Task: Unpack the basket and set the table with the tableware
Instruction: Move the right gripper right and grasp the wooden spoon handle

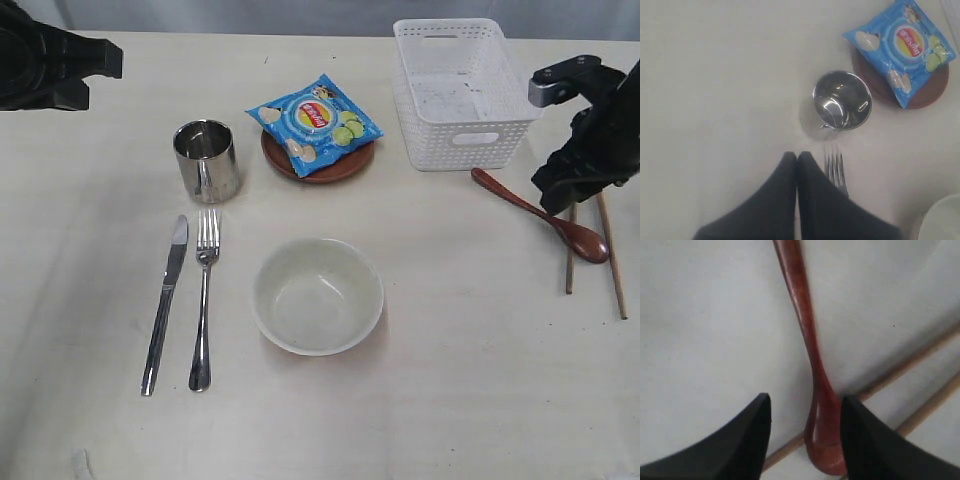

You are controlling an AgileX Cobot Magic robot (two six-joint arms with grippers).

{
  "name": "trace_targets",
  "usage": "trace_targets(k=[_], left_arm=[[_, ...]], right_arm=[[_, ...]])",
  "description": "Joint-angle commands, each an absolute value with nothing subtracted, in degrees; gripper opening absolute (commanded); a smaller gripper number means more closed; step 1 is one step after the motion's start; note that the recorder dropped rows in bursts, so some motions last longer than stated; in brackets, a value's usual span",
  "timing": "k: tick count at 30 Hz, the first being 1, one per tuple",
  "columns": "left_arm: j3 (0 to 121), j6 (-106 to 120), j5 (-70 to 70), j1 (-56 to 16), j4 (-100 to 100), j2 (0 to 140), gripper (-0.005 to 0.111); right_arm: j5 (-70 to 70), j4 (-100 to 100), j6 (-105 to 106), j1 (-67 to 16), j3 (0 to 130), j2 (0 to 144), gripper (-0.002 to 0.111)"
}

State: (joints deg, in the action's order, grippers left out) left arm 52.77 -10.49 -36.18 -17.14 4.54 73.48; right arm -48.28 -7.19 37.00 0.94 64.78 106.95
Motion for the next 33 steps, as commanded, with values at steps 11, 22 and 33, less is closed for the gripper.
trace_targets(k=[11,22,33], left_arm=[[52.3,-10.3,-35.8,-17.4,4.9,73.4,0.0],[52.3,-10.3,-35.5,-17.4,4.9,73.4,0.0],[52.3,-10.3,-35.5,-17.4,4.9,73.4,0.0]], right_arm=[[-53.3,-3.8,39.9,0.9,73.5,117.9,0.041],[-52.4,-2.0,39.9,-0.3,71.8,119.0,0.027],[-54.5,-0.8,38.4,-7.8,71.9,113.1,-0.001]])
